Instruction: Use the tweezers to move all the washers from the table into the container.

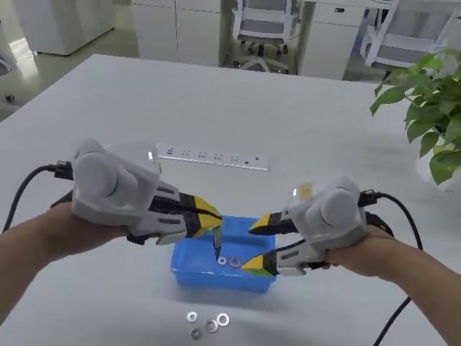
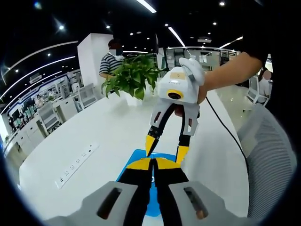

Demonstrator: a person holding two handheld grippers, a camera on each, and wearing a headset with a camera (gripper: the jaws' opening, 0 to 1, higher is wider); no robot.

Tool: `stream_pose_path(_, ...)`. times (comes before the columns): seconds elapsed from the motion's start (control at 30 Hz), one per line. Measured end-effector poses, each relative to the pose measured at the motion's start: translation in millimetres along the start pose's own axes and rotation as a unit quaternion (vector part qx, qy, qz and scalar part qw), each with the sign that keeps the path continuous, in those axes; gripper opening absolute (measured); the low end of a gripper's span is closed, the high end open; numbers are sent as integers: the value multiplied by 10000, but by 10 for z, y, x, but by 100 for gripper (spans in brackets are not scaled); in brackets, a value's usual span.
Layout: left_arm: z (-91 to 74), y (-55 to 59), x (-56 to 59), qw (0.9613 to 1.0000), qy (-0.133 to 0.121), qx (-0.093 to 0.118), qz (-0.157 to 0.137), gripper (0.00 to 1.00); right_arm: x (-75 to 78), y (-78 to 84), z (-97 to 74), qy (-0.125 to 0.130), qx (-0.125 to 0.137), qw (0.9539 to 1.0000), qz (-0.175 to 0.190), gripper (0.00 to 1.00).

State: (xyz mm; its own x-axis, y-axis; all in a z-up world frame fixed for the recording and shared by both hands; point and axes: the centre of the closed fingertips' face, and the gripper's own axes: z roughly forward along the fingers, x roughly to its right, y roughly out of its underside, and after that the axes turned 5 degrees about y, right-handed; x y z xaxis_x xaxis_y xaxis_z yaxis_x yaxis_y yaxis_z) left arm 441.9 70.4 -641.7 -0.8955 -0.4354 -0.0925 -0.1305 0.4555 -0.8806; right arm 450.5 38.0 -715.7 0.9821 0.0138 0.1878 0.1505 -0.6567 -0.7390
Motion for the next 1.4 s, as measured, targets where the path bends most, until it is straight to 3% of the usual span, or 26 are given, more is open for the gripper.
stream_pose_path(0.4,-68,-151,266,10000,78,-5,20,5,-143,111,-272,293,-53,9993,237,51)
stream_pose_path(0.7,-29,-173,408,9999,170,17,-13,5,-269,208,-385,430,-55,9982,426,56)
stream_pose_path(1.07,39,-88,553,9995,295,33,-73,5,-429,239,-461,477,84,9964,690,64)
stream_pose_path(1.4,114,56,649,9992,394,-4,-115,5,-534,277,-494,481,184,9952,829,71)
